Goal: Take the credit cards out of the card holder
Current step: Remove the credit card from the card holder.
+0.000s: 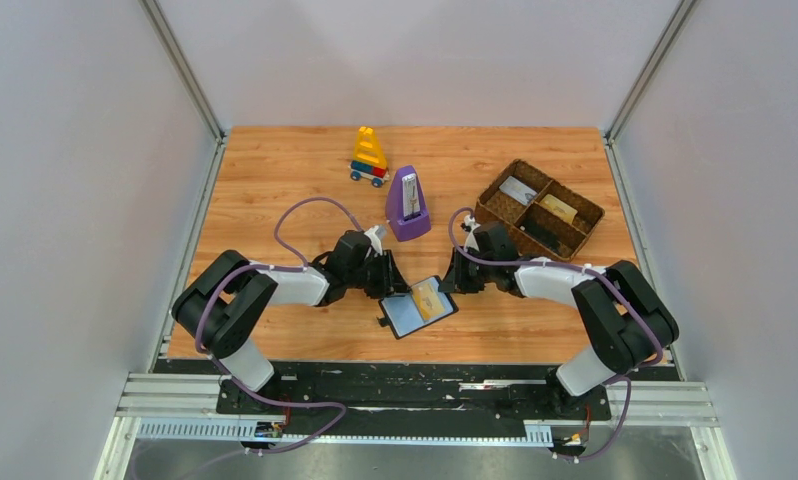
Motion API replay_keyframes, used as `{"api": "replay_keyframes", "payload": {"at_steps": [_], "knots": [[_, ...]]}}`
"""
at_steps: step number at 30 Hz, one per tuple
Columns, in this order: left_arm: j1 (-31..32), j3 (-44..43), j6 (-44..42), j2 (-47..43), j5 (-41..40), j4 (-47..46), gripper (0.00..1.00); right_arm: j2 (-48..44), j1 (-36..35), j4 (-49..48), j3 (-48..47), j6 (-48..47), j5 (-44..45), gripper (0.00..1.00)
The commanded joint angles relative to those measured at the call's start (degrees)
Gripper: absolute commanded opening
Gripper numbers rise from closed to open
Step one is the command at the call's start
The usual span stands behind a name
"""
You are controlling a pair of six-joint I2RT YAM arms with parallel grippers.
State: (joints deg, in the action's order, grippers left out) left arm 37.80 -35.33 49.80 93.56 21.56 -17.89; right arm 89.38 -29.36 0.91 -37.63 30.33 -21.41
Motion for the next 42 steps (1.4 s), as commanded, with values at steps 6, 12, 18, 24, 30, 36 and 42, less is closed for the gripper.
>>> {"api": "replay_keyframes", "payload": {"at_steps": [6,12,18,24,30,36,42], "knots": [[0.2,-1.2,-0.6,-2.3,-4.3,-1.8,0.38,1.1,-0.2,-3.2,1.3,0.6,0.2,0.15],[0.2,-1.6,0.1,-0.5,-2.8,-3.6,0.38,1.1,-0.2,-3.5,1.4,0.6,0.1,0.15],[0.2,-1.6,0.9,1.5,-1.6,-5.7,0.38,1.0,-0.2,-3.8,1.6,0.7,0.1,0.15],[0.3,-1.5,1.9,3.1,-0.8,-6.4,0.36,1.1,-0.2,-4.0,1.6,0.7,-0.1,0.14],[0.3,-0.7,4.2,4.6,1.4,-9.8,0.29,1.2,-0.1,-4.2,1.7,0.9,-0.2,0.14],[0.3,-0.4,5.0,4.3,2.5,-11.1,0.18,1.8,-0.2,-4.5,1.7,0.9,-0.2,0.14],[0.3,0.3,5.8,1.4,2.5,-9.0,0.0,2.3,-0.1,-4.3,1.7,1.0,0.6,0.14]]}}
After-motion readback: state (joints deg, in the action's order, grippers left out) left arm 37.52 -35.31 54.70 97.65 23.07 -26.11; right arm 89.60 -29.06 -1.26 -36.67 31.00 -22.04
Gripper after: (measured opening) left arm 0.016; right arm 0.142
